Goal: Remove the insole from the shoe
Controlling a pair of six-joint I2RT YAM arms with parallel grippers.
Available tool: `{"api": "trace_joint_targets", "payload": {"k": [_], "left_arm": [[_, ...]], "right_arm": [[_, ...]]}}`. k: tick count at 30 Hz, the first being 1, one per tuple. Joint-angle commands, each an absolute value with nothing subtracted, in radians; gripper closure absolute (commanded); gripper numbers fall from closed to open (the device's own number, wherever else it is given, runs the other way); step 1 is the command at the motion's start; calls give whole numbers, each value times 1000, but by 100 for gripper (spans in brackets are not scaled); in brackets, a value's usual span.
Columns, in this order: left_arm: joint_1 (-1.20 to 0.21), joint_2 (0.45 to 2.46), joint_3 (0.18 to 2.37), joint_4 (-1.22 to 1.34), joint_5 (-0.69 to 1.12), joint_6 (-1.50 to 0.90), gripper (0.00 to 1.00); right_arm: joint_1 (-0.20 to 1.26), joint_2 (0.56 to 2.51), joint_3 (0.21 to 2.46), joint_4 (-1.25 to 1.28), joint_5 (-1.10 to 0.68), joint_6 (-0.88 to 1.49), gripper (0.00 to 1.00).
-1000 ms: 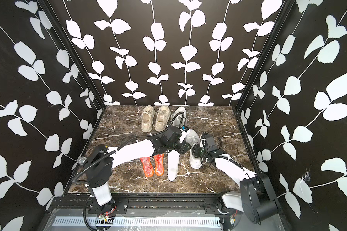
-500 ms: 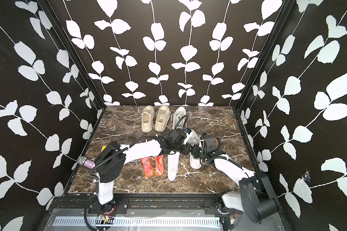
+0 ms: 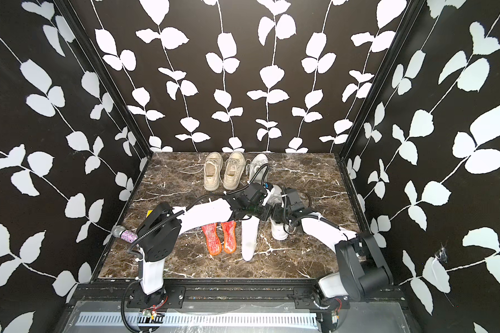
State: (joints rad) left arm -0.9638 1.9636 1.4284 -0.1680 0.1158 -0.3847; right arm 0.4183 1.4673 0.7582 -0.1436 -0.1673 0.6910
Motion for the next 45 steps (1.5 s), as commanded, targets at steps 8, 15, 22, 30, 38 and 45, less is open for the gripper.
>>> {"api": "trace_joint_targets", "payload": {"k": [8,15,22,30,38,45], "left_arm": [[-973,1952,1340,-81,189,-388,100],[-973,1932,1335,-82,175,-391,100],[-973,1931,1344,-119,106,-381,100],[-973,1936,1358,-144,74,-372,100],[-973,1935,1362,-178,23,-350,100],[-980,1935,1343,-210,-66,-342,100]], "right_arm": [[451,1666,744,-374,-45,744,77],[449,1554,702,-363,38,779,95],[448,1297,620,-327,70,809,100],[443,1108,542,-203,-28,891,100],[430,999,492,-138,-83,987,100],[387,899,453,-82,-146,1058,100]]}}
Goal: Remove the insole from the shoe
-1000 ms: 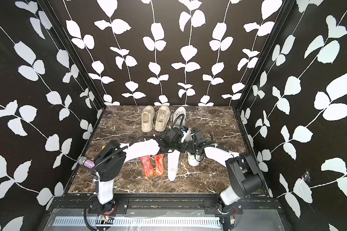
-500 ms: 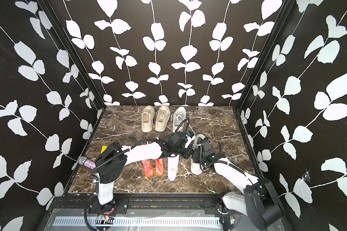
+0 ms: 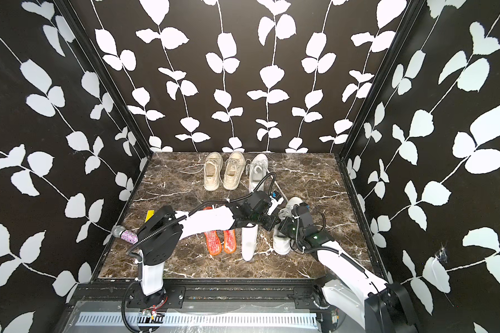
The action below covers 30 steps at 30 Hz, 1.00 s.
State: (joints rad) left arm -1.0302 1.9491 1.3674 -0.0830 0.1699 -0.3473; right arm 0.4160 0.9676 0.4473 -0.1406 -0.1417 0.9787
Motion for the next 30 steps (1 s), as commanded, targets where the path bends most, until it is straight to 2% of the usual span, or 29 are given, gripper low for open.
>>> {"api": "trace_joint_targets", "payload": {"k": [1,25,28,30], "left_arm": [[-980,1932,1339,-210,-76,-342,100],[-973,1959,1341,-252,-194,-395,100],[-971,1956,1336,-249,-203,-399,100],[-971,1943,1326,-237,-197,-400,100]], "right_arm": [[381,886,451,-82,-154,1067,100],[327,669,381,42,-220,1120,100],[325,654,392,-14,-189,1091,100],[325,660,433,-137,-134,1032,100]]}}
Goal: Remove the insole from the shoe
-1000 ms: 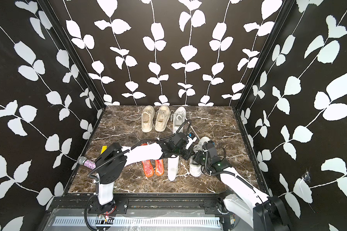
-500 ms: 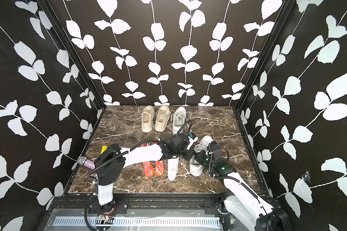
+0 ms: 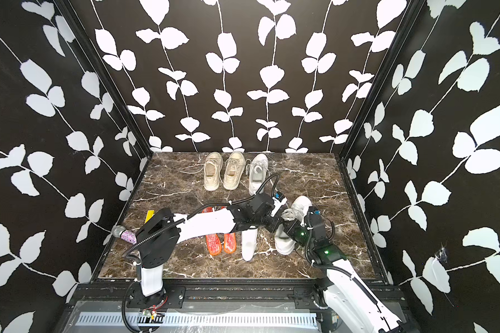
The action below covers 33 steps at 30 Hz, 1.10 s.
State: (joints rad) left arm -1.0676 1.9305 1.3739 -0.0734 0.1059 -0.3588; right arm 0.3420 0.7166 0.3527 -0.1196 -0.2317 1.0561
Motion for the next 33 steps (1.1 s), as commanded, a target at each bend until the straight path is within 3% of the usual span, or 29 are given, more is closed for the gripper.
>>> {"api": "trace_joint_targets", "payload": {"k": [1,7,10,17,33], "left_arm": [[-971,1934,1314,-219,-186,-398,100],[-980,1873,1280,-156,-115,-382,100],[-994,1864,1272,-123,-54,-378,100],[-1037,1862,1246,-90,8,-401,100],[-1039,1858,1165,-90,5,-419,100]], "right_arm": [[325,675,461,-213,-101,997,100],[325,776,527,-343,-36,840,100],[327,846,523,-320,-31,805,93],[329,1019,507,-204,-126,768,88],[358,1203,555,-164,-194,695,69]]}}
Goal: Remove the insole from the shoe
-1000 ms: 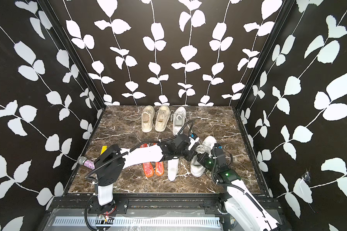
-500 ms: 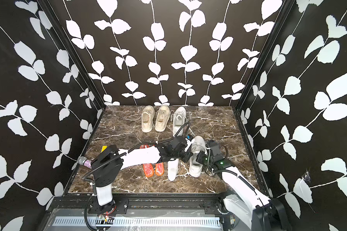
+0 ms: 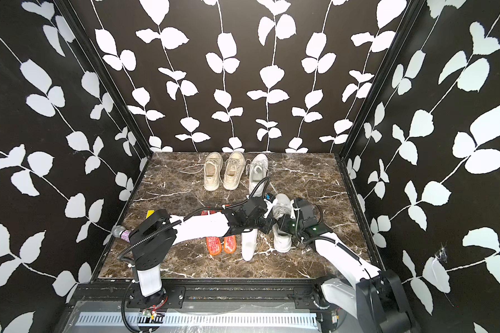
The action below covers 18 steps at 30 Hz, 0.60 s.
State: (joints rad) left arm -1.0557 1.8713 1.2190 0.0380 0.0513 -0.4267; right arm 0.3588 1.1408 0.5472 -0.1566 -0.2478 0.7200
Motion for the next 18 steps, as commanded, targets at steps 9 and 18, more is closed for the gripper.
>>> {"api": "trace_joint_targets", "payload": {"k": [9,18], "left_arm": [[-1039,1852,1137,-52,14,-415,100],[-1038,1822,1098,-1,25,-419,100]], "right_arm": [[425,1446,674,-265,-101,675,62],[453,1743,790,-363,-5,732,56]]}}
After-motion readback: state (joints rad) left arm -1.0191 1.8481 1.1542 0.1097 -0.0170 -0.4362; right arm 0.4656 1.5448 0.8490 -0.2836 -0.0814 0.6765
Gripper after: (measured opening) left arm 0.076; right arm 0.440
